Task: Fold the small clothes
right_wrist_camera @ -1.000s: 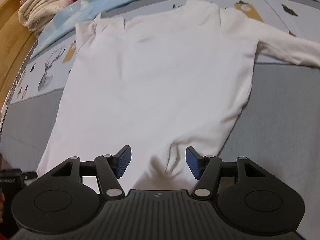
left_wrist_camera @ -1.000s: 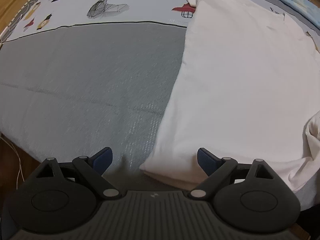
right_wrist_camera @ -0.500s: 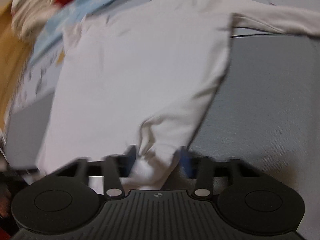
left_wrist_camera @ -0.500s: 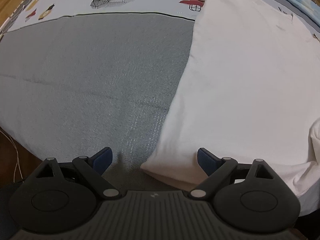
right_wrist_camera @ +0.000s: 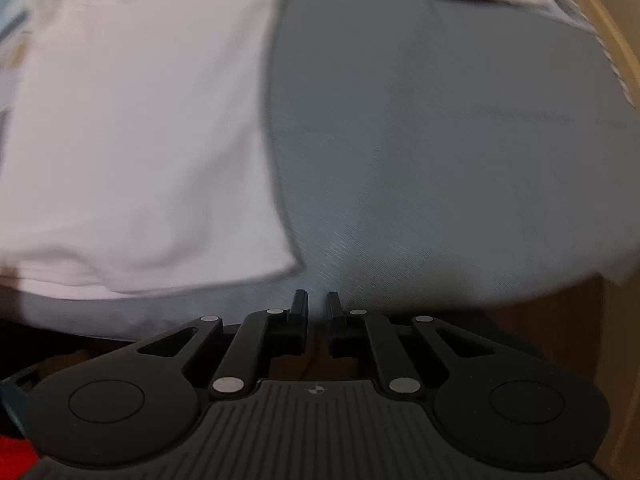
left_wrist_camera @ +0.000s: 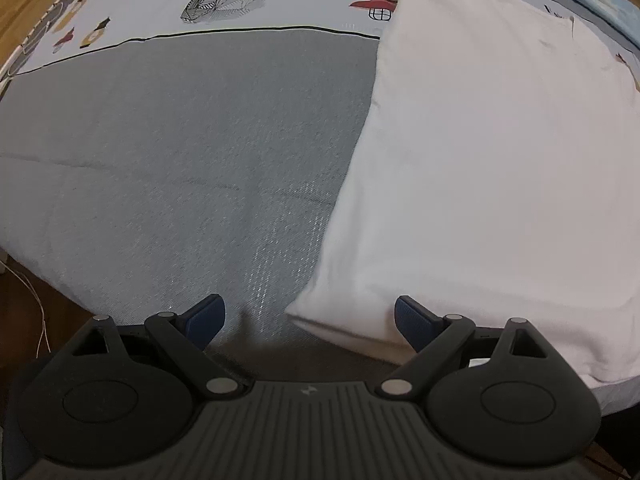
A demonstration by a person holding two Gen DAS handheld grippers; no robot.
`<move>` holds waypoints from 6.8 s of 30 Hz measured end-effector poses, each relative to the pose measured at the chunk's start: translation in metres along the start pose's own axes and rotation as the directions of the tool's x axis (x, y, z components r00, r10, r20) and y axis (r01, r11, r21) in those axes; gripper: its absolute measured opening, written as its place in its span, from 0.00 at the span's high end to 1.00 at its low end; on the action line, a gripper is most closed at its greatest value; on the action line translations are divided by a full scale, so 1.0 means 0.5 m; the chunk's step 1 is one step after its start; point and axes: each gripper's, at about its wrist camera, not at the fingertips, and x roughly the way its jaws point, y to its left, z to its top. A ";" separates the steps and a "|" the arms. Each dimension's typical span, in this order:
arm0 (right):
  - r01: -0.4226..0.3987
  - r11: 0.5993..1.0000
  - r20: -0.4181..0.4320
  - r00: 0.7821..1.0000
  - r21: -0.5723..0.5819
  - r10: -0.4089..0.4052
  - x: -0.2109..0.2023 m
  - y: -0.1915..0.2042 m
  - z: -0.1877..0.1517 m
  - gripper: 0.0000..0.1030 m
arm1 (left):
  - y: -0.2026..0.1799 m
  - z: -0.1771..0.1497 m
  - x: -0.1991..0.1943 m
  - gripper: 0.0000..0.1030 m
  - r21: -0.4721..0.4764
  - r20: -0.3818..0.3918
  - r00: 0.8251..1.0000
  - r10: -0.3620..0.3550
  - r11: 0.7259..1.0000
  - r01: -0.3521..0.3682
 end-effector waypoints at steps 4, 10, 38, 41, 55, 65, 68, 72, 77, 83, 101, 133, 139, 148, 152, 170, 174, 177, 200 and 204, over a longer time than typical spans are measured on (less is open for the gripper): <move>-0.160 0.987 0.084 0.984 0.034 0.157 -0.015 0.012 0.024 0.61 | 0.016 0.008 0.005 0.03 -0.031 0.022 1.000 0.006 0.999 -0.006; -0.065 0.990 0.099 0.992 -0.125 0.077 0.074 0.109 0.087 0.45 | 0.016 0.039 0.092 0.03 -0.025 -0.079 0.997 0.012 1.000 -0.014; -0.102 0.986 0.233 0.964 -0.130 0.130 0.050 0.142 0.299 0.46 | 0.119 0.547 0.060 0.17 -0.225 0.297 0.954 -0.032 0.969 0.102; -0.080 0.986 0.237 0.965 -0.147 0.114 0.070 0.192 0.350 0.46 | 0.072 0.695 0.118 0.17 -0.255 0.334 0.939 -0.078 0.952 0.170; -0.024 0.963 0.227 0.970 -0.270 0.088 0.185 0.289 0.433 0.41 | -0.176 0.817 0.256 0.96 -0.053 0.305 0.944 -0.127 0.987 0.150; -0.023 0.976 0.253 0.964 -0.216 0.078 0.180 0.260 0.427 0.41 | 0.193 0.739 0.094 0.95 -0.388 0.473 0.855 0.211 0.922 -0.013; -0.014 0.977 0.268 0.961 -0.213 0.072 0.182 0.262 0.419 0.41 | 0.314 0.680 0.094 0.93 -0.528 0.412 0.853 0.322 0.847 -0.064; 0.018 0.974 0.274 0.961 -0.224 0.045 0.182 0.275 0.417 0.41 | 0.424 0.620 0.114 0.71 -0.687 0.297 0.884 0.362 0.724 -0.066; 0.031 0.972 0.255 0.967 -0.233 0.030 0.180 0.283 0.420 0.40 | 0.455 0.572 0.115 0.27 -0.680 0.331 0.899 0.287 0.733 0.017; 0.061 0.968 0.252 0.968 -0.244 0.002 0.182 0.295 0.423 0.39 | 0.456 0.596 0.146 0.19 -0.702 0.304 0.945 0.123 0.700 0.135; 0.119 0.959 0.254 0.966 -0.259 -0.051 0.188 0.320 0.427 0.37 | 0.552 0.362 0.039 0.84 -0.587 0.544 0.839 0.014 0.721 0.368; 0.168 0.939 0.258 0.962 -0.299 -0.090 0.183 0.345 0.416 0.37 | 0.513 0.486 0.077 0.96 -0.344 0.253 0.952 -0.171 0.904 0.253; 0.186 0.934 0.273 0.957 -0.305 -0.101 0.186 0.353 0.410 0.37 | 0.678 0.590 0.095 0.94 -0.564 0.186 0.982 0.035 0.822 0.078; 0.185 0.930 0.265 0.959 -0.317 -0.101 0.175 0.358 0.411 0.37 | 0.662 0.572 0.194 0.19 -0.505 0.083 0.964 0.251 0.845 -0.176; 0.183 0.935 0.263 0.959 -0.303 -0.102 0.178 0.351 0.417 0.37 | 0.663 0.510 0.216 0.19 -0.475 0.054 0.954 0.295 0.848 -0.236; 0.202 0.932 0.263 0.957 -0.300 -0.123 0.180 0.364 0.415 0.37 | 0.641 0.481 0.180 0.92 -0.627 0.143 0.980 0.139 0.779 -0.020; 0.185 0.942 0.266 0.958 -0.279 -0.109 0.177 0.352 0.414 0.37 | 0.703 0.453 0.197 0.90 -0.675 0.033 0.985 0.171 0.730 -0.105; 0.165 0.952 0.253 0.962 -0.257 -0.099 0.182 0.341 0.410 0.37 | 0.706 0.436 0.224 0.76 -0.704 -0.009 0.976 0.218 0.691 -0.161; -0.014 0.784 0.393 0.871 0.621 -0.296 0.135 -0.511 0.485 0.60 | -0.059 0.477 -0.020 0.19 -0.354 0.281 0.950 -0.133 0.906 0.232; -0.063 0.831 0.391 0.900 0.552 -0.192 0.195 -0.524 0.524 0.60 | -0.219 0.455 -0.023 0.19 -0.237 0.254 0.952 -0.168 0.944 0.230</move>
